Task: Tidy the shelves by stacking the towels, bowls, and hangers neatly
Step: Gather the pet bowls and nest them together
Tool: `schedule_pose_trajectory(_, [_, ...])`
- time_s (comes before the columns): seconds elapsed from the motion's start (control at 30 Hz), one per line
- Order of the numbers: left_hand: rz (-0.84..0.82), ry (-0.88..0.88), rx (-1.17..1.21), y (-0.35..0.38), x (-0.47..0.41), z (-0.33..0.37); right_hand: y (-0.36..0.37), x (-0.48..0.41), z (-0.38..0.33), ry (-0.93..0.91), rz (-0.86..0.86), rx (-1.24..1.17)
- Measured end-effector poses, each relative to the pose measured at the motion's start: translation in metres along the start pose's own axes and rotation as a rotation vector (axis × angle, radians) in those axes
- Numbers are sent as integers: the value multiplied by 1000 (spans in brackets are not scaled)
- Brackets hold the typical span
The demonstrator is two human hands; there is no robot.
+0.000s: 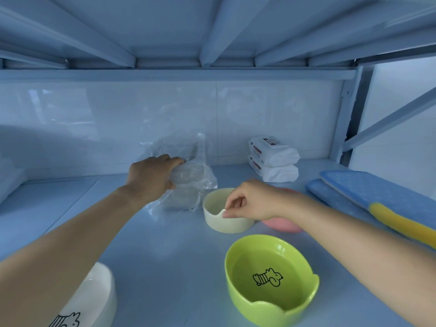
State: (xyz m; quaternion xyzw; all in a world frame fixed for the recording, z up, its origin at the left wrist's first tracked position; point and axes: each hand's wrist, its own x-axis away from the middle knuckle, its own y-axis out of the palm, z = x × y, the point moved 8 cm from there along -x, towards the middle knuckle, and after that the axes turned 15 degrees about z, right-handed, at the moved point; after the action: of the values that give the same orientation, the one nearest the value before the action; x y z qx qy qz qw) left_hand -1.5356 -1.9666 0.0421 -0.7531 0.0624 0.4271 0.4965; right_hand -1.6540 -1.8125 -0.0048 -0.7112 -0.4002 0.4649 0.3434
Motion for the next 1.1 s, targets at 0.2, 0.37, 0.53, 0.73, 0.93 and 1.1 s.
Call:
schedule_pose_trajectory(0.2, [2,6,35,7,-10,8,-40,-13,21,18,243,-58])
schedule_pose_trajectory(0.37, [3,16,44,17,-21,17,-46,-26,38,49,298,-35])
schedule_pose_trajectory(0.53, [1,19,42,26,-34,31,-43,-33,53,64,276,-10])
schedule_pose_trajectory(0.73, [7,21,51,36,-52,62,-52,-35,75,77,329,-18])
schedule_pose_trajectory(0.93, [40,68,63,40,-67,104,-72,-47,79,24,439,69])
schedule_pose_trajectory(1.1, [116,62,134,38,-67,125,-66,-49,76,-49,433,160])
